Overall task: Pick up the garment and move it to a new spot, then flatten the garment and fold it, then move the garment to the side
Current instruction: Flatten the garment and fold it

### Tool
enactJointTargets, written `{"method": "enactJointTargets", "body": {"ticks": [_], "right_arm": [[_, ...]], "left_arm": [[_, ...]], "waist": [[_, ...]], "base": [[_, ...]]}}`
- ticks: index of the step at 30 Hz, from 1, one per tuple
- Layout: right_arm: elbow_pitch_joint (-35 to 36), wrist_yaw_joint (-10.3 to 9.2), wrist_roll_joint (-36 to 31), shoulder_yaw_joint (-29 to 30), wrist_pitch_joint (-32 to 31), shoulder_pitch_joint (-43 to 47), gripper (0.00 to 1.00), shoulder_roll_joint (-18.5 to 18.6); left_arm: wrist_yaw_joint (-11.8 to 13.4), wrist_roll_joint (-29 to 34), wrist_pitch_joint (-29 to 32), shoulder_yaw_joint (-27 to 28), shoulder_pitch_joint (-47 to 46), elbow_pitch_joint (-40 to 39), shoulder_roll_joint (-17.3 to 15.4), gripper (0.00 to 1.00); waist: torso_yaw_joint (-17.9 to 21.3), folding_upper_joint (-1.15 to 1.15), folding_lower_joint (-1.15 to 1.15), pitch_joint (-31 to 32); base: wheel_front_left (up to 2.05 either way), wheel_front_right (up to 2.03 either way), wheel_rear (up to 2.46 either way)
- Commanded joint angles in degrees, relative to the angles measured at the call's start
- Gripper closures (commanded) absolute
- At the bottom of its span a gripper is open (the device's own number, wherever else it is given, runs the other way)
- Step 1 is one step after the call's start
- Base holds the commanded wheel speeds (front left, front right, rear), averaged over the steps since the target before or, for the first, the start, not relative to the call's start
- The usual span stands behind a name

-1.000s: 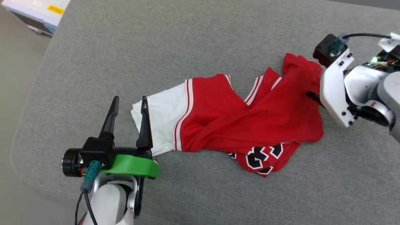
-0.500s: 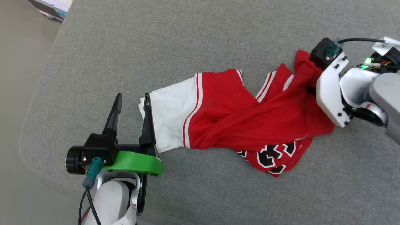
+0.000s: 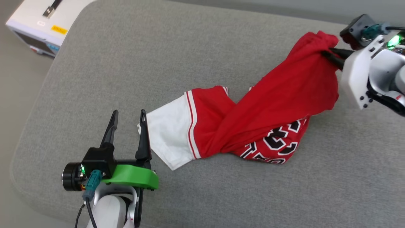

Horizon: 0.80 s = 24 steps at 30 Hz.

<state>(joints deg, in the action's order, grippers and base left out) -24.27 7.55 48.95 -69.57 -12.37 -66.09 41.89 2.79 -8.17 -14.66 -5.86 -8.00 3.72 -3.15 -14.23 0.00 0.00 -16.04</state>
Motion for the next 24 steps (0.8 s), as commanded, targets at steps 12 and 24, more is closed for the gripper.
{"method": "enactJointTargets", "body": {"ticks": [12,24], "right_arm": [[10.95,-0.06,-3.3,12.75,5.35,16.46,1.0,8.15],[15.05,-0.06,-8.49,36.29,2.8,56.73,1.0,3.06]], "left_arm": [[-0.23,0.59,-0.34,1.89,6.23,0.91,0.27,0.0],[-0.84,1.26,-0.34,3.11,8.59,1.61,0.27,0.0]], "waist": [[7.28,0.0,0.0,9.9],[10.08,0.0,0.0,11.53]], "base": [[0.0,0.0,0.0],[0.0,0.0,0.0]]}}
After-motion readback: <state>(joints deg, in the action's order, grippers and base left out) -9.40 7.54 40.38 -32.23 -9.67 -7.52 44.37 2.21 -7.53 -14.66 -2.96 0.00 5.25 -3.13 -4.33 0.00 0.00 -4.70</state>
